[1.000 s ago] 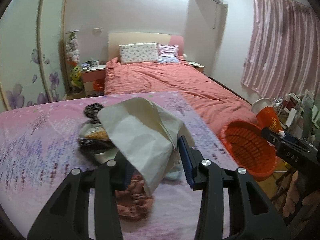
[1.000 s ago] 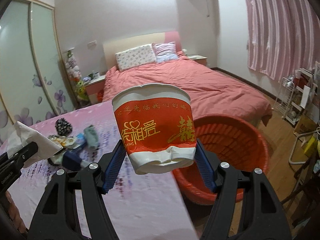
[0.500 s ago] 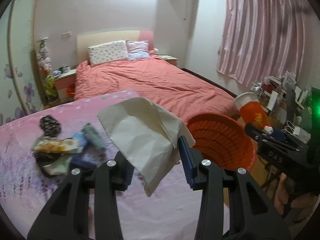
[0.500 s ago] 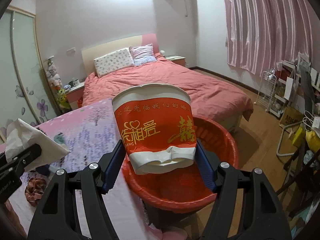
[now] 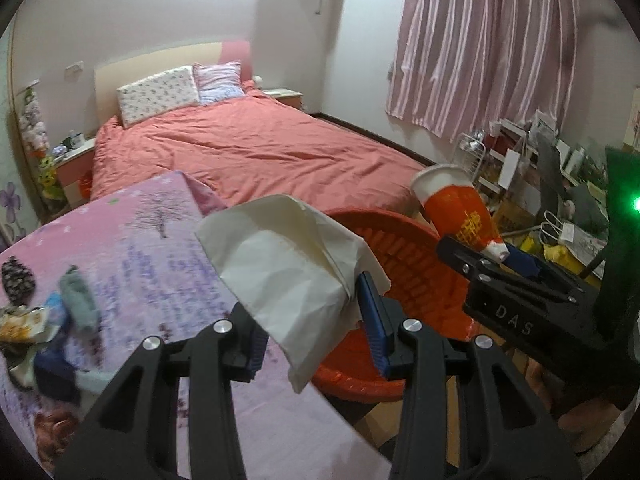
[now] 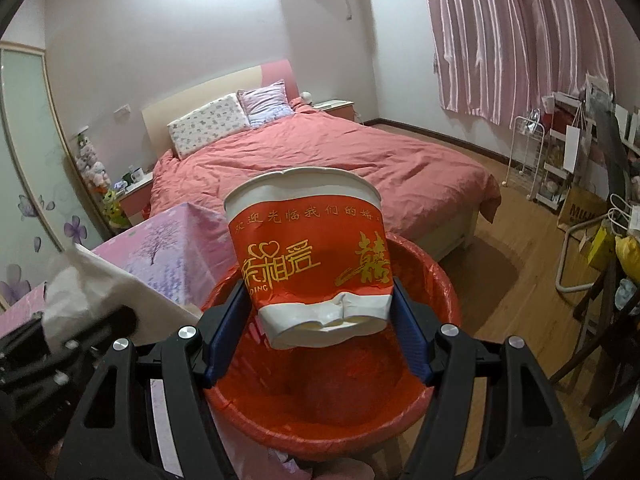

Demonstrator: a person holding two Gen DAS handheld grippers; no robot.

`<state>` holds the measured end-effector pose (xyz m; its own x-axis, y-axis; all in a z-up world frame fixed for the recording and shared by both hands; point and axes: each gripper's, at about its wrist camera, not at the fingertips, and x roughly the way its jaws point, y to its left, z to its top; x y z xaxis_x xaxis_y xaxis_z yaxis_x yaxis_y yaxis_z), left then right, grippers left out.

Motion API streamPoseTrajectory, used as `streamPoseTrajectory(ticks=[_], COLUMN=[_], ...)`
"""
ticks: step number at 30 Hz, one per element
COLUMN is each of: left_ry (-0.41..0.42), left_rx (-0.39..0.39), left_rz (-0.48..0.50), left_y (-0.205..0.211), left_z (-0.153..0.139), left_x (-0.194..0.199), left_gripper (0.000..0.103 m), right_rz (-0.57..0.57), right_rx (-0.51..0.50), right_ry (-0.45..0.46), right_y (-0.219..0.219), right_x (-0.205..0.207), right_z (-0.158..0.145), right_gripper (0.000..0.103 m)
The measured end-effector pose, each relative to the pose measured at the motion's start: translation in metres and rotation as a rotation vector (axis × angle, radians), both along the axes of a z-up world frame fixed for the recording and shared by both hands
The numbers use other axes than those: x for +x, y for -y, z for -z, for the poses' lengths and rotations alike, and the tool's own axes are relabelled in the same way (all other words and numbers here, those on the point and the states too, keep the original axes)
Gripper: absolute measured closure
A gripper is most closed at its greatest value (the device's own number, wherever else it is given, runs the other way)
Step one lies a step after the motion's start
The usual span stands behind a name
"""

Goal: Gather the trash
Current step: 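Carry the cup and tissue to the orange basket and release both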

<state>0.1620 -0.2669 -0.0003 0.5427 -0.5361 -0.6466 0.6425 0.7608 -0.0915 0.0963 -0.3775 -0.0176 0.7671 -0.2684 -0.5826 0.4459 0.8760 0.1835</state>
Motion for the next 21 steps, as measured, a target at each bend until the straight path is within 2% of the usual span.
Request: streamPoseTrajectory(ticks=[4, 7, 9, 10, 15, 21], left_ry=[-0.026, -0.032, -0.039, -0.042, -0.052, -0.005], left_rx=[0.027, 0.048, 0.063, 0.072, 0.088, 0.109], left_rz=[0.025, 0.021, 0.009, -0.001, -0.056, -0.111], left_y=[0.020, 0.029, 0.030, 0.029, 0.007, -0.031], left_z=[0.016, 0.026, 0.032, 0.034, 0.041, 0.033], left_x=[0.009, 0.017, 0.023, 0.026, 0.035, 0.025], left_gripper=[0.060, 0.055, 0.050, 0.046, 0.037, 0.028], right_rz=[0.006, 0.017, 0.021, 0.028, 0.045, 0.019], right_rx=[0.028, 0.062, 0.089, 0.100, 0.097, 0.060], right_ry=[-0.006, -0.009, -0.011, -0.009, -0.027, -0.037], right_y=[0.011, 0.023, 0.031, 0.032, 0.029, 0.012], right_x=[0.007, 0.012, 0.013, 0.011, 0.001, -0.002], right_z=[0.005, 0.011, 0.014, 0.015, 0.018, 0.006], right_gripper=[0.035, 0.034, 0.025, 0.024, 0.023, 0.023])
